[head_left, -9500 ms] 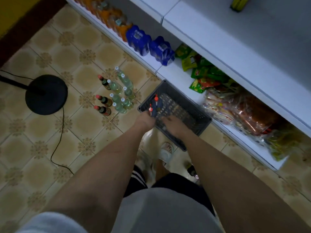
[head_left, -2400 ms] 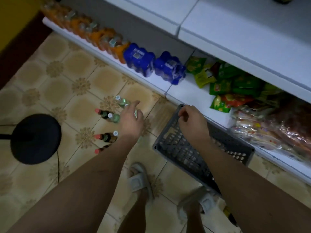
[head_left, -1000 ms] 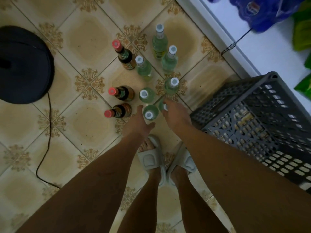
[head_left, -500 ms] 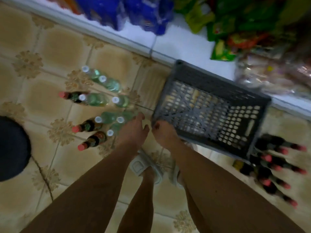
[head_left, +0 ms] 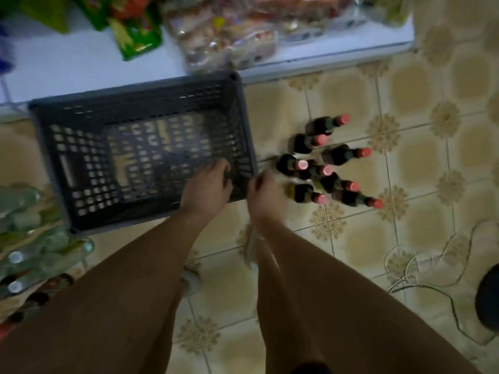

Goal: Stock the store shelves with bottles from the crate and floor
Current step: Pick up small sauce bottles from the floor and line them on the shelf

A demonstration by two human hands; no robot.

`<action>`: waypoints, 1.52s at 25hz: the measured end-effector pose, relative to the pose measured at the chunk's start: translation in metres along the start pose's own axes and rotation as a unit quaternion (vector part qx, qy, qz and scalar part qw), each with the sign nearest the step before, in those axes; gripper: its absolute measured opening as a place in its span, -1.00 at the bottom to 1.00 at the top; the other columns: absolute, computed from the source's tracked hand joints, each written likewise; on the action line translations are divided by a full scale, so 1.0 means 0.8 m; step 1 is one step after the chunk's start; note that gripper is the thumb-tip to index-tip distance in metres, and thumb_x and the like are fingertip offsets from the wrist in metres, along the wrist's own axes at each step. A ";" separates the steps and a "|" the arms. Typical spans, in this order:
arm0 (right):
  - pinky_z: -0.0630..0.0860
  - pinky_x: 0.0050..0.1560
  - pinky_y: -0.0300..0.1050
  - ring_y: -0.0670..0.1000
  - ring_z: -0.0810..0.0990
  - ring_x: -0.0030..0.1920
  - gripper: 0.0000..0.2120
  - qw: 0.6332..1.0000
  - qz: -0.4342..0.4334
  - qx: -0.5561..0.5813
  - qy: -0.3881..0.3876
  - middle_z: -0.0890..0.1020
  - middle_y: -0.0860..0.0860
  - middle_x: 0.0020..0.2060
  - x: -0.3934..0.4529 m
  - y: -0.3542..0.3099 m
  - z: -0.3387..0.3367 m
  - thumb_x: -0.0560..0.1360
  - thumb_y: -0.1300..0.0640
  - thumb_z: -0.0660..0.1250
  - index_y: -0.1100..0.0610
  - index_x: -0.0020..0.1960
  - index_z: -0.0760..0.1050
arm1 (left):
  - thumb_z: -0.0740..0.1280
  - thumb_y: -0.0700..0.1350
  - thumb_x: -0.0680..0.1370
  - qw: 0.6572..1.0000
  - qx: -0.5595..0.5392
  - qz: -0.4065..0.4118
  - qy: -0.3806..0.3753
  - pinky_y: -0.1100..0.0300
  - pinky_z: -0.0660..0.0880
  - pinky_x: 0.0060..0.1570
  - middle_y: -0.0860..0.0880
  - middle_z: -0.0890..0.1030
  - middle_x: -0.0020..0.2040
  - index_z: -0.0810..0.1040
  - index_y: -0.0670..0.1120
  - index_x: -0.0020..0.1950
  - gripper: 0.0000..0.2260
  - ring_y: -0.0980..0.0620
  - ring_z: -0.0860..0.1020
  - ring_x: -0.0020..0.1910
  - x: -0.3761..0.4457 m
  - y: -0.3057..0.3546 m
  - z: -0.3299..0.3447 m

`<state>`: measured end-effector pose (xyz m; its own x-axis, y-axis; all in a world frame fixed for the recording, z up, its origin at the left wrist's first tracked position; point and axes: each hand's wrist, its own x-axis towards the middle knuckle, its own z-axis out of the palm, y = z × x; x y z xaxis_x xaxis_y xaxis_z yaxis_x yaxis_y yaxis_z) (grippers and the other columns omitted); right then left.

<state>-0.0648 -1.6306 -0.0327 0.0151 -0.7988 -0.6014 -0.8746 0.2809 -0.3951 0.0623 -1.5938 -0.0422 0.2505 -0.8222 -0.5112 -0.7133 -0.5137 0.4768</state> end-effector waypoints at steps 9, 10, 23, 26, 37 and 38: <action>0.45 -0.01 0.04 0.29 0.57 0.15 -0.35 0.985 0.170 -0.010 -0.024 0.58 0.23 0.18 0.119 0.222 -0.109 0.54 -0.05 0.28 0.10 0.52 0.11 | 0.26 -0.09 0.57 0.984 0.054 0.028 -0.169 0.06 0.47 -0.21 -0.06 0.59 -0.06 0.46 -0.04 0.00 -0.95 -0.12 0.54 -0.10 0.084 0.159 0.141; 0.48 0.02 0.06 0.29 0.57 0.13 -0.39 0.987 0.156 -0.016 -0.041 0.59 0.22 0.15 0.130 0.230 -0.105 0.53 -0.05 0.29 0.08 0.49 0.16 | 0.27 -0.10 0.57 0.981 0.060 0.030 -0.180 0.02 0.51 -0.18 -0.07 0.60 -0.08 0.46 -0.04 0.00 -0.96 -0.13 0.55 -0.12 0.087 0.163 0.153; 0.41 -0.17 -0.08 0.23 0.61 0.02 -0.79 0.982 0.103 -0.115 -0.110 0.63 0.20 -0.03 0.164 0.245 -0.081 0.55 0.11 0.31 0.21 0.09 0.58 | 0.26 -0.07 0.58 0.970 0.082 -0.001 -0.230 -0.05 0.55 -0.10 -0.09 0.63 -0.02 0.46 -0.04 0.12 -0.86 -0.14 0.57 -0.06 0.070 0.149 0.175; 0.45 -0.25 -0.06 0.18 0.62 -0.11 -0.77 0.978 0.084 -0.117 -0.151 0.58 0.16 -0.21 0.156 0.220 -0.123 0.51 0.07 0.34 0.24 0.02 0.53 | 0.31 -0.07 0.56 0.967 0.067 -0.005 -0.248 -0.07 0.54 -0.02 -0.09 0.60 0.05 0.43 -0.06 0.20 -0.76 -0.14 0.56 0.01 0.062 0.157 0.159; 0.67 -0.02 -0.05 0.07 0.67 -0.27 -0.81 0.910 0.037 -0.155 -0.383 0.68 0.18 -0.26 0.089 -0.026 -0.331 0.52 0.15 0.36 0.28 -0.16 0.56 | 0.64 -0.09 0.26 0.925 -0.190 0.023 -0.327 0.54 0.45 -0.08 0.22 0.56 0.12 0.45 0.04 0.30 -0.33 0.19 0.53 0.11 0.040 0.217 0.028; 0.66 -0.04 -0.07 0.08 0.65 -0.29 -0.82 0.912 0.037 -0.146 -0.383 0.66 0.18 -0.28 0.086 -0.051 -0.339 0.51 0.16 0.38 0.29 -0.14 0.56 | 0.64 -0.03 0.25 0.921 -0.204 0.021 -0.331 0.53 0.46 -0.12 0.24 0.58 0.08 0.48 0.06 0.27 -0.36 0.24 0.55 0.06 0.041 0.215 0.013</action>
<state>-0.1597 -1.8412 0.1307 0.1871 -0.1465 -0.9713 -0.9768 0.0768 -0.1998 -0.0589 -1.7068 0.0154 -0.3209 -0.5831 -0.7464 -0.3749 -0.6455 0.6654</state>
